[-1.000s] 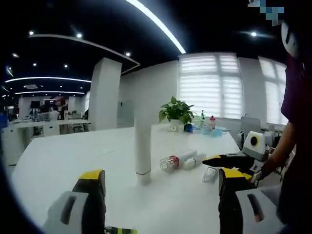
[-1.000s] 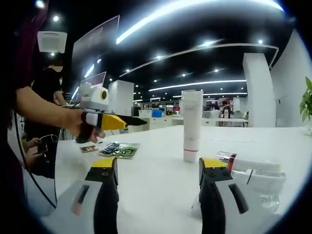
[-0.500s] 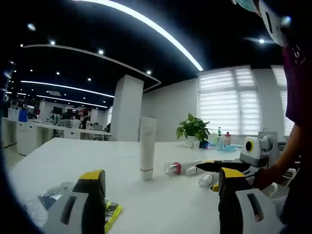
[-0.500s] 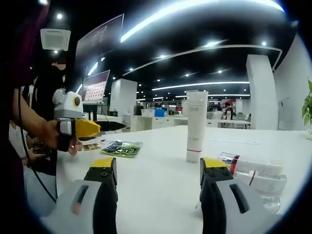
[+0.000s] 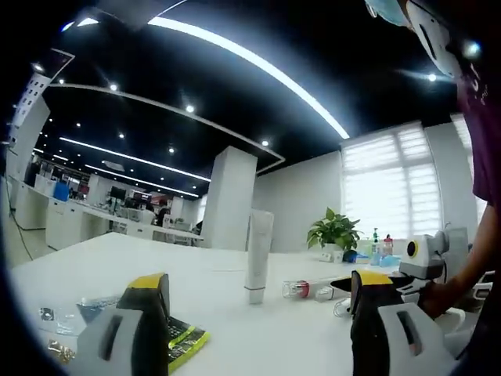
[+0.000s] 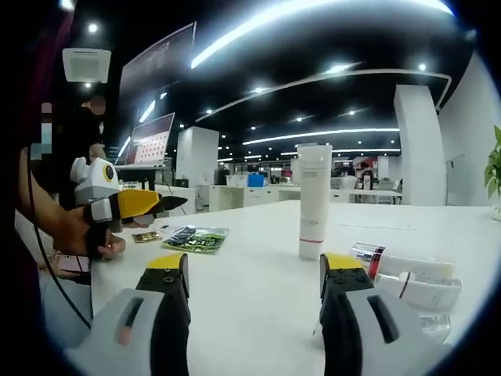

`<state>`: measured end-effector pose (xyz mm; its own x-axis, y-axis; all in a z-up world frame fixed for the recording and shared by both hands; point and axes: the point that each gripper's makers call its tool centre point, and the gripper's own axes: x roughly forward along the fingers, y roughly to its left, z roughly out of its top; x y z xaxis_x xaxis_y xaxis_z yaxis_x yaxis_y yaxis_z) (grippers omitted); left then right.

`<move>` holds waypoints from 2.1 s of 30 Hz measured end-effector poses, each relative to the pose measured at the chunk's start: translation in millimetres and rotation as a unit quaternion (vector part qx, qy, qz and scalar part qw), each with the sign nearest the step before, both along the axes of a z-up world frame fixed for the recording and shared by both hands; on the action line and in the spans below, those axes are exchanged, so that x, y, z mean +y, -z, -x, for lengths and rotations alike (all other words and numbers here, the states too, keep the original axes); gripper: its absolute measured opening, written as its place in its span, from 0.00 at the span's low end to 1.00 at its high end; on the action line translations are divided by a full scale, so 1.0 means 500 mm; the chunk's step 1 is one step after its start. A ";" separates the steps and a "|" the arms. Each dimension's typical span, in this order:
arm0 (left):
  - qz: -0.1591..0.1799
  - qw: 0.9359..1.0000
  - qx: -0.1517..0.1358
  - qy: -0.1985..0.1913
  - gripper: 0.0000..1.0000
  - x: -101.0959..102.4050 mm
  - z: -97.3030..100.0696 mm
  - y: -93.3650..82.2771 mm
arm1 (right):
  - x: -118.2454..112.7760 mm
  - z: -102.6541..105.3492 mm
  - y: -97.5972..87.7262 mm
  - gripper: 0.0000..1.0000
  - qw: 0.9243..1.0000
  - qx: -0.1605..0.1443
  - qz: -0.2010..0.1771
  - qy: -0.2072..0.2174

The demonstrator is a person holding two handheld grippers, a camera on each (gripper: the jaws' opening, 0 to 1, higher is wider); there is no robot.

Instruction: Arrange the skincare products in the storage area until every visible bottle or jar stands upright without overlapping.

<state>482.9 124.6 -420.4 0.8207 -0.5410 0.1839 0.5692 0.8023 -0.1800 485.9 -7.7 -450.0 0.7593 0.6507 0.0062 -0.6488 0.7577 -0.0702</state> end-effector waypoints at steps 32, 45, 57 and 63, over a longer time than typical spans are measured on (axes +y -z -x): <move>-0.010 1.000 -0.010 -0.002 0.97 0.000 0.014 0.016 | -0.015 -0.030 -0.009 0.68 0.998 0.056 -0.001 0.001; -0.009 1.000 -0.009 0.003 0.97 -0.001 0.011 0.018 | -0.032 -0.053 -0.046 0.69 0.998 0.050 0.029 -0.002; -0.018 1.000 -0.011 0.001 0.96 -0.002 0.010 0.022 | -0.095 -0.102 -0.062 0.70 0.996 0.059 0.061 0.004; -0.021 1.000 -0.009 0.004 0.96 -0.004 0.010 0.025 | -0.108 -0.126 -0.072 0.74 0.994 0.068 0.083 0.002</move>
<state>477.7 122.3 -432.8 0.8133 -0.5551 0.1745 0.5782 0.8045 -0.1359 548.9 -61.8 -414.1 0.7480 0.6315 -0.2043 -0.6583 0.7452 -0.1069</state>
